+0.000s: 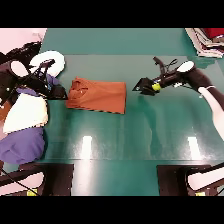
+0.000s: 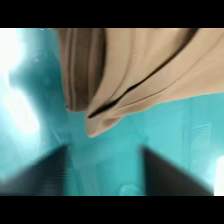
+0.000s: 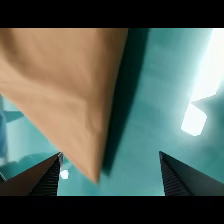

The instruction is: Fold the shirts.

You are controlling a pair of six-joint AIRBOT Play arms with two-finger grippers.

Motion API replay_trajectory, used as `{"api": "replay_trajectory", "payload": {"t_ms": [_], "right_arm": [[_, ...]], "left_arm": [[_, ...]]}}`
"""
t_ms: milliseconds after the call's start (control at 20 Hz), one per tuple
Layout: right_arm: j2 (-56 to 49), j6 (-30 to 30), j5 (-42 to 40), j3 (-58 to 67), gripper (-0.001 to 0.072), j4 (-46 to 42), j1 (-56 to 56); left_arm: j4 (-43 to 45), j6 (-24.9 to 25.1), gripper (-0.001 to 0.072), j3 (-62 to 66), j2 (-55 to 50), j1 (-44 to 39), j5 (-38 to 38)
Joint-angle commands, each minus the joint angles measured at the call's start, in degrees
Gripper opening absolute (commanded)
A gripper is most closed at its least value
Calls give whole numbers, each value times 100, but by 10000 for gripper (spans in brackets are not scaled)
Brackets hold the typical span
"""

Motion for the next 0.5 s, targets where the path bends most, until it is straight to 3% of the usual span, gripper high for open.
{"api": "replay_trajectory", "payload": {"t_ms": [0,200,350,450], "right_arm": [[-544,9,-457,2,670,649,428],[-1001,4,-894,2,657,1331,997],[-1095,-81,-1360,15,524,1626,1331],[-973,-363,-1823,13,188,1615,1429]], "left_arm": [[-516,251,35,120,4,7,61],[-1099,356,34,120,4,7,254],[-1211,358,34,120,4,7,278],[-1257,356,34,120,4,7,271]]}}
